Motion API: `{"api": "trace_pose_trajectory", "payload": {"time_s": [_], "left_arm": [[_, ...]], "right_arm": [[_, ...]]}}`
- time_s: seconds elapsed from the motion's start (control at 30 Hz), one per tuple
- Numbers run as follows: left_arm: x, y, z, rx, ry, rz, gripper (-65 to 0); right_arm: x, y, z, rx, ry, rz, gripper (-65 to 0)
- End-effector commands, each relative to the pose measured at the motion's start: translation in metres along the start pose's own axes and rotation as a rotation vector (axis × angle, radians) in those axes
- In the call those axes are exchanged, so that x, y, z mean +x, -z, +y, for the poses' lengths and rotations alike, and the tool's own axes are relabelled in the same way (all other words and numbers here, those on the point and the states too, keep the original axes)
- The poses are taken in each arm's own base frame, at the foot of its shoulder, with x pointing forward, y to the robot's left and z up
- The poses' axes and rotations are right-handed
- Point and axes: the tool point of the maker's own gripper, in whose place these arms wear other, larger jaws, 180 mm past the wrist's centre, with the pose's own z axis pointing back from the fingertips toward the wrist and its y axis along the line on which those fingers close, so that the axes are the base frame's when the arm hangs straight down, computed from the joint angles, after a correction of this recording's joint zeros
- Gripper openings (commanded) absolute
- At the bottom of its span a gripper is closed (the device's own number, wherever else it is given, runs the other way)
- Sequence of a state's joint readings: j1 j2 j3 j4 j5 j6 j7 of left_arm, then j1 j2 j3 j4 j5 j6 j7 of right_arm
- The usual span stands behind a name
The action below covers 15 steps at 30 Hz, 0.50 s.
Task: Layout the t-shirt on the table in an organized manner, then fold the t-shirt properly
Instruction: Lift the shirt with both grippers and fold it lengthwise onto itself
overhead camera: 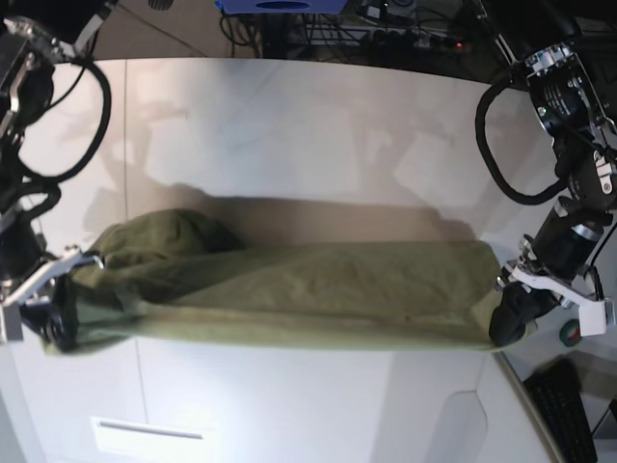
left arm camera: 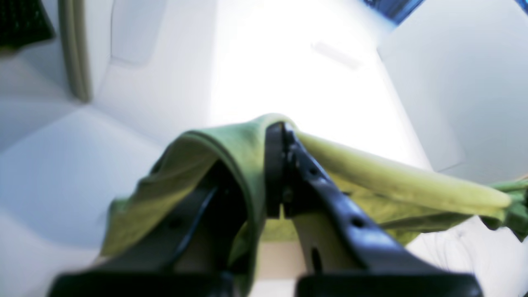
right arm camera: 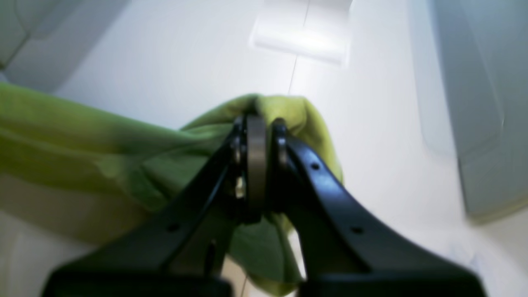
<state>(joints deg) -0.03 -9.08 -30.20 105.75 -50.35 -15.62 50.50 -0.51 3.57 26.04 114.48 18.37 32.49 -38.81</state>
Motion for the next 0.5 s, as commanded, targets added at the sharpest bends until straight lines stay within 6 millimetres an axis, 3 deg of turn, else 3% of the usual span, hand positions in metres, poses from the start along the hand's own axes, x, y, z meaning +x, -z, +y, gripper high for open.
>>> {"api": "trace_pose_trajectory", "payload": {"time_s": [0.0,0.17,0.3,0.47], "left_arm": [[0.014,0.004,0.004,-0.001,-0.007,-0.037,-65.0],[0.019,0.043,0.035,0.054,-0.190,-0.033,-65.0],[0.026,0.077,0.050,0.068,-0.317,-0.021,-65.0],[0.034,0.117,0.054,0.067,-0.385,-0.049,-65.0]], "right_arm": [[0.027,0.008,0.002,0.026,-0.024,-0.074,-65.0],[0.053,0.067,-0.003,0.064,0.026,-0.055,-65.0],[0.039,0.127,0.003,0.128,0.124,0.046,-65.0],[0.032,0.177,-0.004,0.145,0.274,0.019,-65.0]]}}
